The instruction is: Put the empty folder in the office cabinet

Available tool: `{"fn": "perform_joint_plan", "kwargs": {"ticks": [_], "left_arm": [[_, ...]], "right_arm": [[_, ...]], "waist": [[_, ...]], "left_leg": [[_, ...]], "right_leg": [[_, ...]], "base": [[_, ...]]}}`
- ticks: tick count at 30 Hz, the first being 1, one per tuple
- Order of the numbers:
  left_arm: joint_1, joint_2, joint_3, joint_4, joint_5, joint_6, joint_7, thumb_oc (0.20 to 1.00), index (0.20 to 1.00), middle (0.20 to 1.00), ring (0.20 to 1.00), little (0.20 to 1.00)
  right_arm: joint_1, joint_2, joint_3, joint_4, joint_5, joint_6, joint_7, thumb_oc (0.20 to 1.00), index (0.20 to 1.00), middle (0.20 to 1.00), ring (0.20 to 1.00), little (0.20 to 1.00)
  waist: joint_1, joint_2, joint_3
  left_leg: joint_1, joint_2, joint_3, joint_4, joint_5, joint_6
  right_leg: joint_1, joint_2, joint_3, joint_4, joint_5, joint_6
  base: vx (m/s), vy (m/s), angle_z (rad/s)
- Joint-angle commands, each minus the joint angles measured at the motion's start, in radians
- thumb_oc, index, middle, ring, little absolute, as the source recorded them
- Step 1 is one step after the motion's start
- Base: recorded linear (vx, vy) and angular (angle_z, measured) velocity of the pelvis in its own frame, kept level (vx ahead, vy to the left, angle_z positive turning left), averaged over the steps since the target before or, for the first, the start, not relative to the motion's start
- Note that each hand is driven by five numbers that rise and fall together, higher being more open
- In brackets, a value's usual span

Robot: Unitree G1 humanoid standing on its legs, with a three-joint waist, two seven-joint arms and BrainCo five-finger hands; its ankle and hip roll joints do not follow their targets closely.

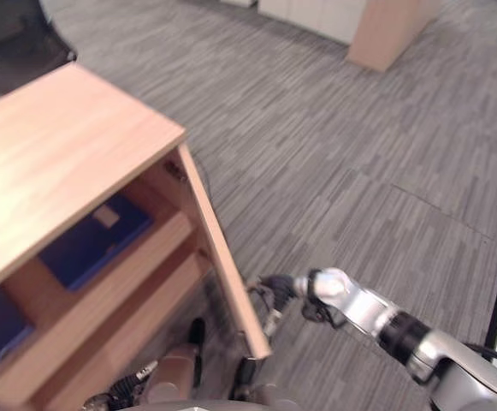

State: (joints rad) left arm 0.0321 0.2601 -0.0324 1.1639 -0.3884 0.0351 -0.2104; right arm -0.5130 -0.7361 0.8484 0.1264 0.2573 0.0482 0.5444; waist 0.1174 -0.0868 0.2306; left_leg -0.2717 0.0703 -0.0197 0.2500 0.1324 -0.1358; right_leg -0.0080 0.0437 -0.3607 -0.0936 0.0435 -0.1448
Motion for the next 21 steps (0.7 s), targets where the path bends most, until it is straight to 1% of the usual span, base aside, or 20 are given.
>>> {"fn": "perform_joint_plan", "kwargs": {"ticks": [1,2,4,5,6,7,8,9,10,11,12,13,14,15,16,21], "left_arm": [[0.026,0.0,-0.029,-0.001,-0.031,-0.011,0.013,1.0,1.0,1.0,1.0,1.0],[0.03,-0.005,-0.024,0.006,-0.029,-0.01,0.023,1.0,1.0,1.0,1.0,1.0],[0.022,-0.006,-0.023,0.012,-0.025,-0.007,0.031,1.0,1.0,1.0,1.0,1.0],[0.021,-0.006,-0.023,0.012,-0.025,-0.007,0.031,1.0,1.0,1.0,1.0,1.0],[0.018,-0.006,-0.023,0.011,-0.021,-0.007,0.033,1.0,1.0,1.0,1.0,1.0],[0.017,-0.007,-0.024,0.01,-0.019,-0.007,0.032,1.0,1.0,1.0,1.0,1.0],[0.017,-0.01,-0.029,0.001,-0.016,-0.007,0.031,1.0,1.0,1.0,1.0,1.0],[0.017,-0.016,-0.043,-0.01,-0.015,-0.002,0.023,1.0,1.0,1.0,1.0,1.0],[0.018,-0.017,-0.045,-0.011,-0.015,-0.002,0.023,1.0,1.0,1.0,1.0,1.0],[0.025,-0.024,-0.063,-0.036,-0.015,0.001,0.013,1.0,1.0,1.0,1.0,1.0],[0.025,-0.024,-0.063,-0.036,-0.015,0.001,0.013,1.0,1.0,1.0,1.0,1.0],[0.046,-0.025,-0.084,-0.074,-0.013,0.003,-0.003,1.0,1.0,1.0,1.0,1.0],[0.057,-0.025,-0.092,-0.085,-0.012,0.003,-0.009,1.0,1.0,1.0,1.0,1.0],[0.066,-0.026,-0.098,-0.093,-0.015,0.001,-0.014,1.0,1.0,1.0,1.0,1.0],[0.08,-0.024,-0.103,-0.103,-0.013,-0.003,-0.017,1.0,1.0,1.0,1.0,1.0],[0.103,-0.011,-0.096,-0.13,-0.013,-0.009,-0.025,1.0,1.0,1.0,1.0,1.0]], "right_arm": [[-0.008,0.094,-0.047,-0.069,0.096,-0.102,0.009,1.0,1.0,1.0,1.0,1.0],[0.003,0.083,-0.046,-0.08,0.088,-0.104,0.011,1.0,1.0,1.0,1.0,1.0],[0.019,0.07,-0.06,-0.071,0.083,-0.104,0.005,1.0,1.0,1.0,1.0,1.0],[0.019,0.069,-0.061,-0.071,0.082,-0.104,0.005,1.0,1.0,1.0,1.0,1.0],[0.028,0.064,-0.07,-0.064,0.079,-0.104,0.002,1.0,1.0,1.0,1.0,1.0],[0.036,0.061,-0.08,-0.059,0.077,-0.103,0.002,1.0,1.0,1.0,1.0,1.0],[0.052,0.057,-0.094,-0.051,0.071,-0.1,0.003,1.0,1.0,1.0,1.0,1.0],[0.082,0.048,-0.119,-0.041,0.062,-0.091,0.002,1.0,1.0,1.0,1.0,1.0],[0.084,0.047,-0.121,-0.041,0.061,-0.091,0.003,1.0,1.0,1.0,1.0,1.0],[0.116,0.041,-0.148,-0.035,0.05,-0.088,0.003,1.0,1.0,1.0,1.0,1.0],[0.116,0.041,-0.148,-0.035,0.05,-0.088,0.003,1.0,1.0,1.0,1.0,1.0],[0.142,0.043,-0.162,-0.038,0.042,-0.083,0.007,1.0,1.0,1.0,1.0,1.0],[0.148,0.046,-0.164,-0.033,0.033,-0.083,0.011,1.0,1.0,1.0,1.0,1.0],[0.152,0.048,-0.162,-0.027,0.019,-0.084,0.013,1.0,1.0,1.0,1.0,1.0],[0.154,0.053,-0.156,-0.019,-0.003,-0.088,0.01,1.0,1.0,1.0,1.0,1.0],[0.167,0.08,-0.157,-0.005,-0.014,-0.088,0.015,1.0,1.0,1.0,1.0,1.0]], "waist": [[0.026,-0.011,-0.02],[0.017,-0.002,-0.034],[-0.001,0.008,-0.04],[-0.001,0.009,-0.04],[-0.012,0.017,-0.046],[-0.018,0.022,-0.05],[-0.029,0.035,-0.063],[-0.04,0.055,-0.079],[-0.041,0.055,-0.079],[-0.042,0.073,-0.09],[-0.042,0.073,-0.09],[-0.036,0.093,-0.107],[-0.032,0.104,-0.114],[-0.028,0.111,-0.119],[-0.022,0.118,-0.121],[0.011,0.117,-0.119]], "left_leg": [[0.085,0.002,0.067,0.024,-0.219,0.106],[0.136,0.062,0.128,0.029,-0.246,0.105],[0.171,0.127,0.214,0.058,-0.232,0.092],[0.171,0.128,0.213,0.059,-0.232,0.09],[0.196,0.15,0.242,0.056,-0.226,0.081],[0.212,0.161,0.256,0.046,-0.22,0.072],[0.251,0.172,0.281,0.001,-0.209,0.052],[0.266,0.162,0.296,-0.08,-0.2,0.035],[0.269,0.159,0.296,-0.086,-0.196,0.036],[0.279,0.139,0.305,-0.177,-0.176,0.029],[0.279,0.139,0.305,-0.177,-0.176,0.029],[0.301,0.114,0.299,-0.264,-0.157,0.032],[0.313,0.1,0.293,-0.304,-0.148,0.037],[0.317,0.088,0.284,-0.327,-0.145,0.041],[0.31,0.069,0.268,-0.332,-0.15,0.053],[0.284,0.009,0.221,-0.336,-0.16,0.089]], "right_leg": [[0.009,-0.109,0.025,0.067,-0.106,0.182],[0.01,-0.116,-0.015,0.077,-0.131,0.181],[0.007,-0.132,-0.075,0.086,-0.138,0.175],[0.007,-0.131,-0.076,0.087,-0.139,0.175],[0.006,-0.138,-0.101,0.094,-0.144,0.173],[0.009,-0.143,-0.118,0.095,-0.148,0.173],[0.013,-0.154,-0.148,0.106,-0.155,0.176],[0.024,-0.173,-0.181,0.105,-0.15,0.186],[0.025,-0.174,-0.183,0.105,-0.15,0.187],[0.029,-0.199,-0.215,0.11,-0.129,0.203],[0.029,-0.199,-0.215,0.11,-0.129,0.203],[0.03,-0.213,-0.233,0.109,-0.111,0.213],[0.027,-0.219,-0.243,0.107,-0.1,0.221],[0.021,-0.227,-0.247,0.107,-0.09,0.227],[0.011,-0.244,-0.249,0.11,-0.07,0.239],[0.003,-0.303,-0.274,0.112,-0.02,0.278]], "base": [[0.05,-0.013,0.89],[0.04,0.011,1.06],[0.01,0.029,1.03],[-0.02,0.054,1.19],[0.0,0.067,1.17],[0.02,0.143,0.82],[0.06,0.236,0.5],[0.06,0.21,0.85],[0.03,0.292,1.12],[0.0,0.157,1.17],[0.01,0.284,0.68],[-0.01,0.21,0.59],[-0.04,0.285,0.43],[-0.08,0.285,0.46],[-0.09,0.276,0.35],[-0.06,0.192,0.39]]}}
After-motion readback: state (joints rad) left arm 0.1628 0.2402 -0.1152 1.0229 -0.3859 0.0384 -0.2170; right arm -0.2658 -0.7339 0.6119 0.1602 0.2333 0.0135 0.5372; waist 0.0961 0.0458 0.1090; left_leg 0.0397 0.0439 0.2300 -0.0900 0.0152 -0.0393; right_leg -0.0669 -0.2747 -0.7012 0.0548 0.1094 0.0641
